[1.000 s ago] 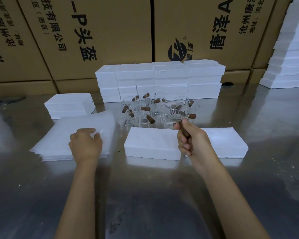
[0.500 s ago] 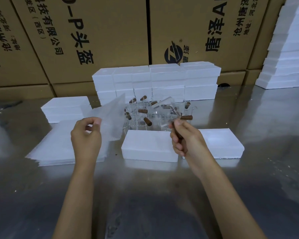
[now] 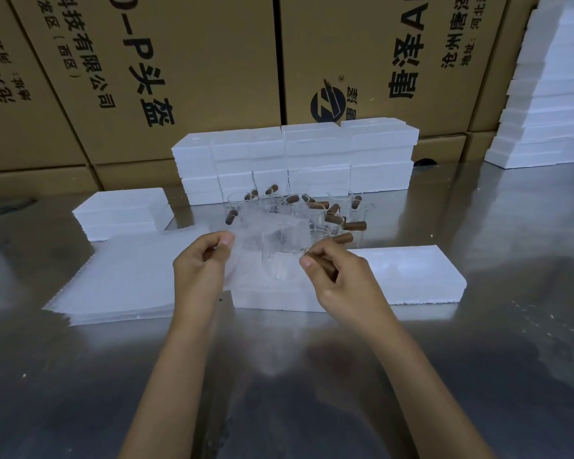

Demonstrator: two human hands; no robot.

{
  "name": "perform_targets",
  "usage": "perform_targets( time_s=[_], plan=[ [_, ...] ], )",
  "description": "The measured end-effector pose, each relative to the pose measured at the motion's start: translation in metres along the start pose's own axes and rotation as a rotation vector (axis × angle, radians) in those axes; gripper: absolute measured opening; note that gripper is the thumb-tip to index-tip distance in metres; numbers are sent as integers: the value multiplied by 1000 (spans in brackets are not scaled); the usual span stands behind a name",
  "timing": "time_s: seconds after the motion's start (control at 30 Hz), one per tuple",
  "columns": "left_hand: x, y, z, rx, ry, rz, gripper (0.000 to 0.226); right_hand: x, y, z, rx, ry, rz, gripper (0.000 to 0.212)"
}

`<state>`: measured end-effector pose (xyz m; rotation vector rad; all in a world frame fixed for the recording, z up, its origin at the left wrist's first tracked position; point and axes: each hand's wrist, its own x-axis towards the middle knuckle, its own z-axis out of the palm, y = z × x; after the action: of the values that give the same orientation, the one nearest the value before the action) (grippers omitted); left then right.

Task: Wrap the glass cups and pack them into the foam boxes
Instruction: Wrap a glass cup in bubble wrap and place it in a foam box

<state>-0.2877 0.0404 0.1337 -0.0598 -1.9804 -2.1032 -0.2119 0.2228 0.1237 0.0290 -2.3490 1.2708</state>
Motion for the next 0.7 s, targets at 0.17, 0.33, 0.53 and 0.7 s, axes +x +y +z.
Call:
perform_targets(
  time_s=[0.17,0.33,0.53,0.7],
  plan=[
    [-10,11,4,17,-193,92,12,-1,1,5,-327,67,-9,16],
    [-30,16,20,193,-576,262,13,8,-2,3,523,119,460,20],
    [-40,12,29,302,-710,326,22,8,0,-9,1276,-137,484,38],
    [-44,16,29,67,-856,172,13,3,0,-6,1327,-201,408,30]
  ],
)
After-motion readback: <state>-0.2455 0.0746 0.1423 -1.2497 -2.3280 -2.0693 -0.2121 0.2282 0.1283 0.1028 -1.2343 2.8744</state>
